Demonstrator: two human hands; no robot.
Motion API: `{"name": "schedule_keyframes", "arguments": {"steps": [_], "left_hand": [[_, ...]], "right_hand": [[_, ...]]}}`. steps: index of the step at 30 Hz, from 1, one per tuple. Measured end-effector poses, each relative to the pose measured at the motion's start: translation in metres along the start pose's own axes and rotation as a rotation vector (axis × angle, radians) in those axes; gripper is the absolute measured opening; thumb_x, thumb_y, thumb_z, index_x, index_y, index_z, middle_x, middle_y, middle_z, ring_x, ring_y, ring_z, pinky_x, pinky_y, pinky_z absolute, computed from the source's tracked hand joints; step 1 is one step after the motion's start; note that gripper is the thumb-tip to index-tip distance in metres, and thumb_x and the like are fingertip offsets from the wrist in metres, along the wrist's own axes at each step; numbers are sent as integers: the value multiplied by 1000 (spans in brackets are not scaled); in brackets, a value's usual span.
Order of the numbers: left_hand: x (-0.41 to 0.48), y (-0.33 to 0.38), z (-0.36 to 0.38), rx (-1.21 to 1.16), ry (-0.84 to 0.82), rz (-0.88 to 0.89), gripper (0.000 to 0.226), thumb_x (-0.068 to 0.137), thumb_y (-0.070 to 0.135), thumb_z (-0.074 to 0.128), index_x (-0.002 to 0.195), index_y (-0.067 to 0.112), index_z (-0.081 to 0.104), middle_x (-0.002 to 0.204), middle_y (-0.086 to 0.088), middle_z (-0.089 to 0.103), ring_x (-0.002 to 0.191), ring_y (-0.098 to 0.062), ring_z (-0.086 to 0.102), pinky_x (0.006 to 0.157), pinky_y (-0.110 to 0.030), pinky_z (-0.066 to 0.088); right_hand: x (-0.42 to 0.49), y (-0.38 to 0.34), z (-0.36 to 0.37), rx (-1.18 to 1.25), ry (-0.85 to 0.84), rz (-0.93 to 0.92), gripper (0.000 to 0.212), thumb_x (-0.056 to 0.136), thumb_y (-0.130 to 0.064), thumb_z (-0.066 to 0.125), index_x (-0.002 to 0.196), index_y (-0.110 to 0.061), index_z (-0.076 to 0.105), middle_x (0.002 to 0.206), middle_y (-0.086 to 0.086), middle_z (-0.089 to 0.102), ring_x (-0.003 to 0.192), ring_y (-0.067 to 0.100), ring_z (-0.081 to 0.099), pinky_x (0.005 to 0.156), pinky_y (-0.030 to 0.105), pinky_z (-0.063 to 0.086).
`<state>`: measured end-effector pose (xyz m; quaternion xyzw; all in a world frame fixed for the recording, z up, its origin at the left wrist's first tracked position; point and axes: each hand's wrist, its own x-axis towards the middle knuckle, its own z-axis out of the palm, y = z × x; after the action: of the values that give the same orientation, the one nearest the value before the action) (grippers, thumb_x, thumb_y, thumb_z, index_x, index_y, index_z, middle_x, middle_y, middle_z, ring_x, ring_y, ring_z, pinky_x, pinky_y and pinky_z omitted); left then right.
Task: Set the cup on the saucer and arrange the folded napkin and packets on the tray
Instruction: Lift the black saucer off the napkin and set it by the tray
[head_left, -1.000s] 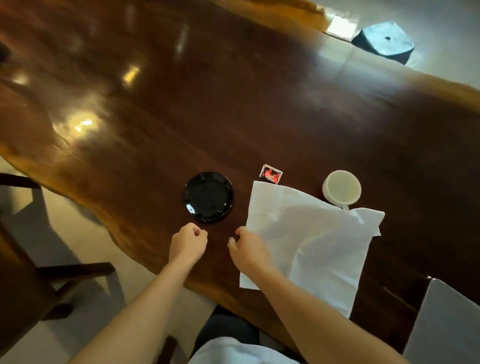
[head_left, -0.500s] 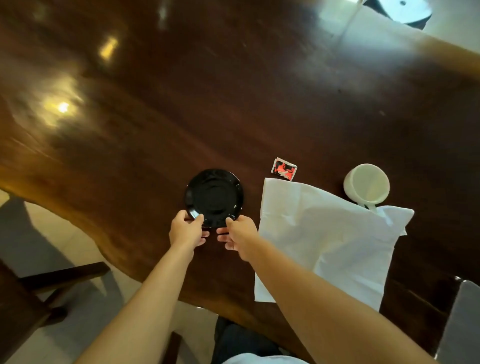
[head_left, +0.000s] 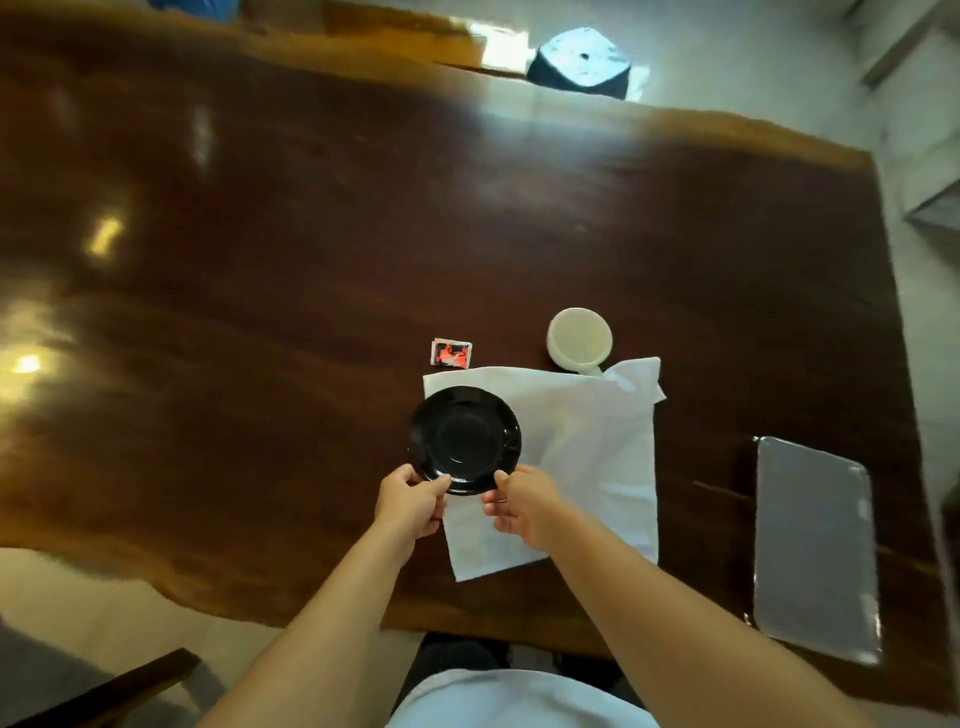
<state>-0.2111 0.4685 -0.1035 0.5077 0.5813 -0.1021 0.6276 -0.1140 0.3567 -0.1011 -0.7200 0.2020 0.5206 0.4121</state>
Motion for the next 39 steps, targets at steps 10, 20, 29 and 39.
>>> {"name": "schedule_keyframes", "arguments": {"steps": [10,20,29,39], "left_hand": [[-38,-8,141,318,-231,-2,9,96,13,65,103,12,59,81,-12,62,72,-22,58,66,-34,51],[-53,-17,241,592,-346,18,11,94,19,67,102,14,61,77,-9,63,61,-18,57,53,-27,50],[-51,-34,282,619,-255,-68,10,95,20,67,97,10,63,75,-9,63,60,-19,57,53,-27,49],[-34,-39,315,621,-132,-89,17,96,22,66,108,12,60,82,-9,66,66,-20,61,56,-27,52]], "right_hand": [[-18,69,-145,209,149,33,25,106,-18,43,128,-13,55,86,9,66,68,16,61,61,28,50],[-15,123,-235,405,248,101,57,104,-20,48,156,-16,25,90,9,69,70,14,65,54,26,49],[12,134,-275,401,161,152,45,105,-17,45,148,-8,37,78,9,65,52,12,49,44,21,39],[49,136,-290,449,104,227,42,106,-16,42,147,-6,37,83,11,63,54,12,52,46,19,39]]}}
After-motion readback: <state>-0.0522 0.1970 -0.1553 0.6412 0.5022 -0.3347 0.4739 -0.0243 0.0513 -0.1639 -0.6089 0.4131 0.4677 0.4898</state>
